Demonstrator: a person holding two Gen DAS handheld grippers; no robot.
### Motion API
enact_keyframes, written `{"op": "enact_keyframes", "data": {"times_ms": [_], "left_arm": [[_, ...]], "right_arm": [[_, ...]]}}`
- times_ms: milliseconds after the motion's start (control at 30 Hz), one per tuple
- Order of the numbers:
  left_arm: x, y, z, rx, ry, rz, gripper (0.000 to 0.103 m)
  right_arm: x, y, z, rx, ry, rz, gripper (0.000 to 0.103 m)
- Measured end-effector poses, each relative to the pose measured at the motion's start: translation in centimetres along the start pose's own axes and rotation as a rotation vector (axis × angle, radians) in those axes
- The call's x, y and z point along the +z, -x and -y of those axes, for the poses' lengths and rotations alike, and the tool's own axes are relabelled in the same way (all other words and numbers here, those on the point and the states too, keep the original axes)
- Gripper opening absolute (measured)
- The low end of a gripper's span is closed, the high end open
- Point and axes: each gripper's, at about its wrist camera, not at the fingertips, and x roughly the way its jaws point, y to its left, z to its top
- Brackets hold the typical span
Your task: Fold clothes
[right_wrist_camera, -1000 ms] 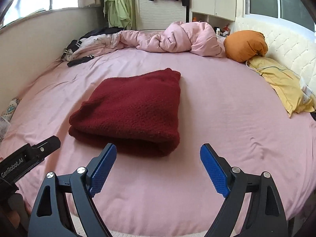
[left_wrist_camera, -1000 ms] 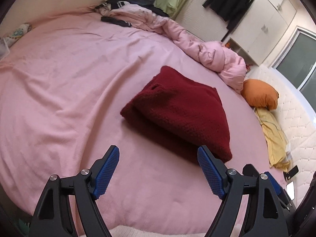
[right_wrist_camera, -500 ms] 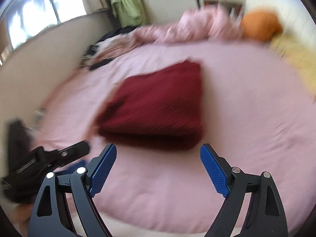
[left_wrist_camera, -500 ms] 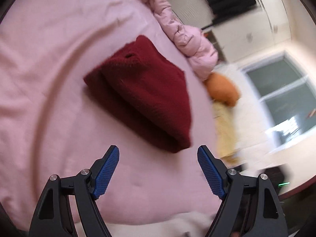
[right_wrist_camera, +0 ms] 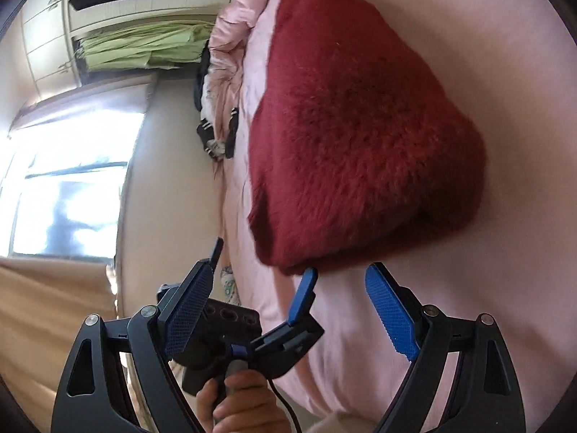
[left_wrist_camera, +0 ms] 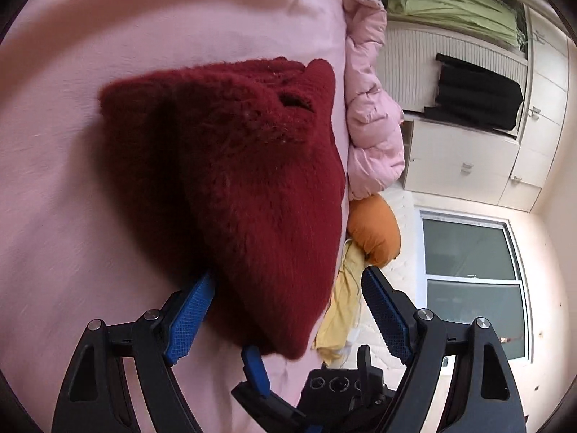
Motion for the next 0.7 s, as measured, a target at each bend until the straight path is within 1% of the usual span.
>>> {"op": "enact_keyframes", "data": {"times_ms": [67,100,167,200,233,267,300,333,367,400,500,533,567,600,633,667,700], "left_arm": [[0.1,-0.5,-0.3,0.012,-0.018,0.034,0.083],[0.1,-0.5,-0.5,0.016,-0.023,0.061,0.08],[0.2,0.8,-1.0,-0.014,0.003,0.159,0.074],[0.2,1.4,-1.3,-0.027,0.014,0.206,0.068],[0.6,2.0,-1.3,-0.017,0.0,0.237,0.061],[1.0,2.2,-1.1,0.011,-0.031,0.251,0.04],[1.4,2.5,-0.9,0.038,-0.062,0.264,0.019],[1.7,2.3,-0.6,0.051,-0.087,0.256,0.015],[1.8,2.2,-0.5,0.052,-0.1,0.252,0.015],[1.8,2.1,-0.3,0.053,-0.113,0.25,0.014],[1.2,3.7,0.2,0.053,-0.134,0.33,0.013],[1.2,3.9,0.5,0.056,-0.154,0.333,0.013],[1.1,4.1,0.8,0.059,-0.174,0.336,0.013],[1.1,4.2,1.1,0.064,-0.194,0.338,0.013],[1.3,3.8,1.4,0.087,-0.213,0.327,0.013],[1.3,3.4,1.8,0.098,-0.229,0.318,0.013],[1.2,3.1,2.2,0.104,-0.246,0.314,0.018]], "right_arm": [[0.6,0.1,0.0,0.003,-0.003,0.035,0.087],[0.8,0.1,0.0,0.004,-0.004,0.052,0.087],[1.4,0.2,0.0,0.006,-0.007,0.087,0.087],[1.7,0.3,0.1,0.009,-0.009,0.107,0.087],[2.1,0.9,0.2,0.022,-0.016,0.138,0.086],[2.4,1.2,0.5,0.025,-0.027,0.156,0.077],[2.4,1.1,0.9,0.009,-0.044,0.152,0.052],[2.5,1.0,1.3,-0.006,-0.062,0.148,0.034],[2.5,0.9,1.8,-0.021,-0.079,0.144,0.018],[2.6,0.8,2.2,-0.033,-0.096,0.141,0.017],[2.3,1.2,2.9,-0.009,-0.147,0.149,0.017],[2.2,1.4,3.1,-0.001,-0.164,0.152,0.017],[2.1,1.5,3.4,0.007,-0.181,0.155,0.02],[2.0,1.6,3.6,0.015,-0.197,0.157,0.029],[2.0,1.8,3.8,0.023,-0.214,0.16,0.038],[1.9,1.9,4.1,0.031,-0.231,0.163,0.048],[1.8,2.1,4.3,0.039,-0.248,0.165,0.049]]}}
